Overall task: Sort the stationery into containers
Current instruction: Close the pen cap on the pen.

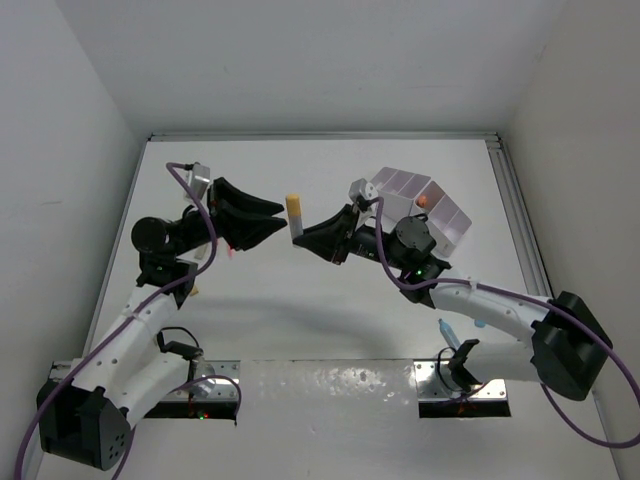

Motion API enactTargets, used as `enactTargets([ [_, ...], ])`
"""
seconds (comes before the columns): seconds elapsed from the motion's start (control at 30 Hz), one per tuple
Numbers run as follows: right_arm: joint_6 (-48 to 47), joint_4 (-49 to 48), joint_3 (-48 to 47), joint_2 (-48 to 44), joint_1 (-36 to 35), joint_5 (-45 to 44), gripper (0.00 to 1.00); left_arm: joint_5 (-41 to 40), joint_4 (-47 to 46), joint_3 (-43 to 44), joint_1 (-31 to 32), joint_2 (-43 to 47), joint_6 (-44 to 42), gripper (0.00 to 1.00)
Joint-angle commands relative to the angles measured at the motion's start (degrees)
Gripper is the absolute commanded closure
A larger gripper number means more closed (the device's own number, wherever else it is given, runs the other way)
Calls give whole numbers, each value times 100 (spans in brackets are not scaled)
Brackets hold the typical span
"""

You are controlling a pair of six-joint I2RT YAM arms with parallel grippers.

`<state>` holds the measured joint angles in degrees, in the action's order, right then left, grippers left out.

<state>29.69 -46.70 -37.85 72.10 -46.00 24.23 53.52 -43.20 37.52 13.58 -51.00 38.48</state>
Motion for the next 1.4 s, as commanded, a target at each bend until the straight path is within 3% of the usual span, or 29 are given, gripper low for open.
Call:
enactTargets([
  [0.0,142,-595,-117,-187,73,-85,100,238,48,-43,30,161,-235,61],
  [0.1,195,-700,-179,-170,56,-15,100,247,75,-95,57,152,-253,66],
  [0.53,107,-674,-601,147,-234,117,100,-17,-232,-315,127,178,-60,66],
  [0.93,133,-692,-918,516,-322,214,100,45,-505,-403,153,178,98,74],
  [1.0,151,-718,-935,534,-331,223,100,149,-531,-394,153,178,55,78],
  [1.13,133,-587,-900,490,-340,223,100,291,-479,-350,153,205,-147,99],
  [1.17,116,-543,-909,481,-322,223,100,282,-444,-342,162,205,-174,100],
  [1.2,107,-473,-909,455,-322,223,98,265,-400,-342,162,205,-183,100],
  [1.23,90,-333,-900,437,-322,240,89,273,-400,-350,145,205,-200,100],
  [1.27,28,-244,-900,411,-313,240,65,265,-391,-350,145,205,-227,100],
  [1.37,-278,501,-926,218,-217,477,38,369,-216,-237,136,205,-455,100],
])
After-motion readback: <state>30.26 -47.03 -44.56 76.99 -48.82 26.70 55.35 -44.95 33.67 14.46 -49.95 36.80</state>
